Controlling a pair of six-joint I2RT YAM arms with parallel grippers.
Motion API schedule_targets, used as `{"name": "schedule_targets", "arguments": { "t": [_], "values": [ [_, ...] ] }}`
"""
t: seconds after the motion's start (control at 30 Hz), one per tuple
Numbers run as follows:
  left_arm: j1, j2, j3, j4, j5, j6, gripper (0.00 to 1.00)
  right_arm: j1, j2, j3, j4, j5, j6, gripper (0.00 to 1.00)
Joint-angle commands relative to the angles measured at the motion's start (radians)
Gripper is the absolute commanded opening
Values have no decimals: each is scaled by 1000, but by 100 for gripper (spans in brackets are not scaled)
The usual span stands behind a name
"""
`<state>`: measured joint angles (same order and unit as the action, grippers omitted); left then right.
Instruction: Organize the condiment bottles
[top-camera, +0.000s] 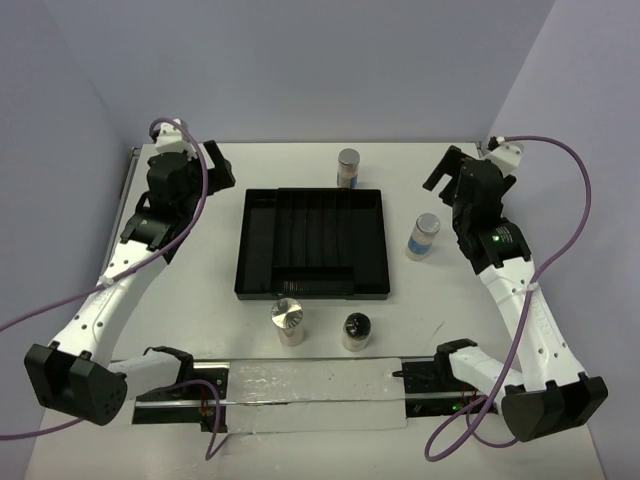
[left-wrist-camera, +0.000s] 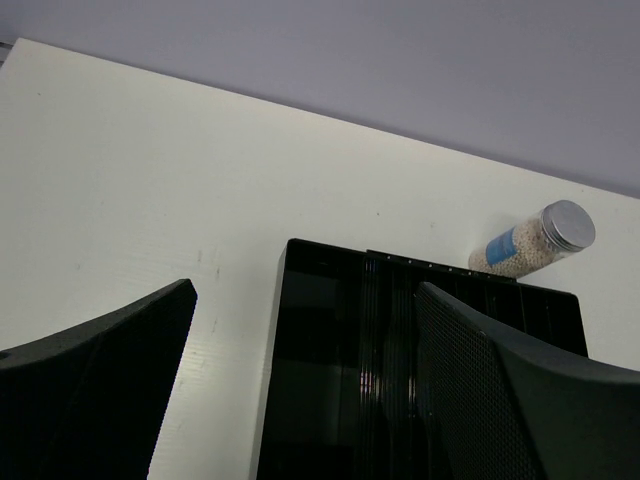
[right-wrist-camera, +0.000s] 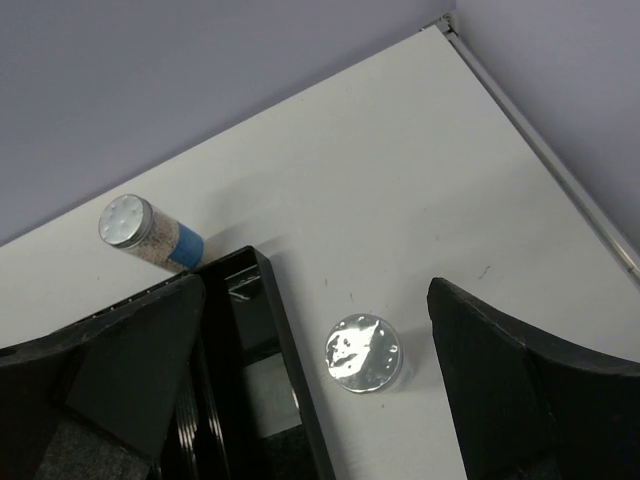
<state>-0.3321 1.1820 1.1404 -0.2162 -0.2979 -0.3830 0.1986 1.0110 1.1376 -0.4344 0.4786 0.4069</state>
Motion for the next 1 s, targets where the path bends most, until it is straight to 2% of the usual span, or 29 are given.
{"name": "schedule_targets", "arguments": {
  "t": [0.0,0.1,0.23,0.37,0.43,0.63,0.97],
  "values": [
    [0,-19,22,18,-15,-24,99,6,-37,-19,10,-4,-26,100],
    [1,4,46,-31,4,-29,99,5,-26,-12,-16,-29,-35,100],
    [1,22,54,-64,-49,-45,99,5,17,14,-76,-20,-37,100],
    [1,44,71,-117,-104,-65,100,3,57,22,-115,12,-28,92],
    [1,46,69,-125,-107,-63,99,1,66,7,-109,9,-26,91],
    [1,49,46,-120,-113,-53,100,-7,148,-35,-105,-40,-27,100],
    [1,68,45,-127,-97,-59,100,-33,257,-99,-78,-81,19,100]
  ]
}}
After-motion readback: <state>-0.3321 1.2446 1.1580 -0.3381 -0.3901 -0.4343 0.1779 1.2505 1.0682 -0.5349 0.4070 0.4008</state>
